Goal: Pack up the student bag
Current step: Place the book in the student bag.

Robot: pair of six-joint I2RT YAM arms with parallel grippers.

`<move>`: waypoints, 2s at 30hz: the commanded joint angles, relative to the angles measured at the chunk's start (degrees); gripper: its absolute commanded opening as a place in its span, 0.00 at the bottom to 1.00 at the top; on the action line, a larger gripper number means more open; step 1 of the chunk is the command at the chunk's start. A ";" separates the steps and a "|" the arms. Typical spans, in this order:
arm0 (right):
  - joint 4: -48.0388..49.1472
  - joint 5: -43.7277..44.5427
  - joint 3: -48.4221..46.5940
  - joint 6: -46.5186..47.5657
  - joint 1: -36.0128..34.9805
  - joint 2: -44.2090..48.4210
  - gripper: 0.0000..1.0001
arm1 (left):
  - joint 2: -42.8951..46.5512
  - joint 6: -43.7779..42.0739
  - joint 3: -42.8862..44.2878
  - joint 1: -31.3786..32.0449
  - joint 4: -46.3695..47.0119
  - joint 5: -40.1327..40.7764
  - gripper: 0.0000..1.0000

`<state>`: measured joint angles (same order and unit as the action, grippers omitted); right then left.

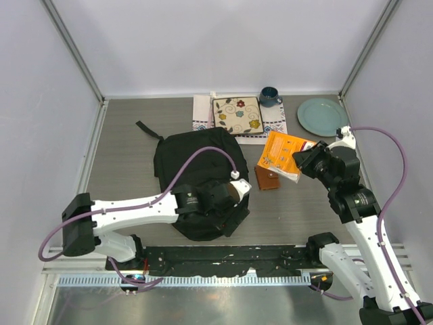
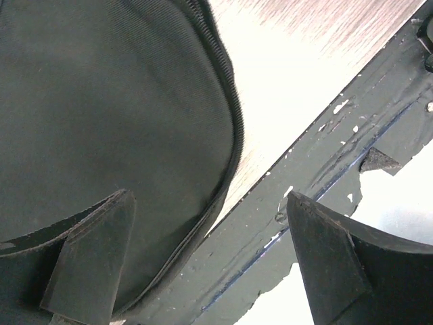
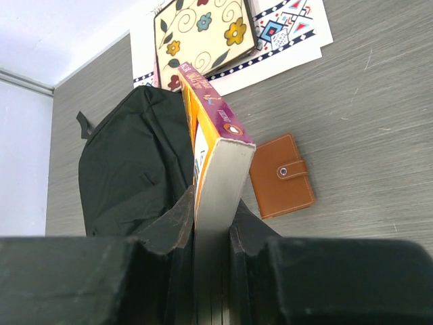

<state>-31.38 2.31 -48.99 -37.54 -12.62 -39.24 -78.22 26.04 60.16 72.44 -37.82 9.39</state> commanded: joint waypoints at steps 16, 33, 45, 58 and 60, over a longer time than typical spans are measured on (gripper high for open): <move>3.34 0.51 -1.11 -0.78 0.23 0.31 0.00 | -12.31 -3.89 7.69 4.02 -1.11 0.63 0.52; 2.90 0.77 -0.23 -1.22 0.23 0.92 0.00 | -12.75 -3.89 8.39 4.37 -2.61 2.65 0.00; -4.65 3.50 -2.95 0.45 0.14 4.79 0.00 | -0.99 1.11 9.18 -0.88 -5.85 23.74 0.00; -12.48 -22.41 -0.41 -14.31 0.14 19.29 0.00 | 8.08 -1.35 18.41 -11.27 -5.68 19.97 0.00; -14.50 -25.67 0.47 -17.20 0.14 20.61 0.00 | 8.17 -0.30 18.94 -11.27 -5.42 20.49 0.00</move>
<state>-46.15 -12.29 -48.56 -46.96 -12.62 -20.45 -69.76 25.08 76.44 61.10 -43.33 28.84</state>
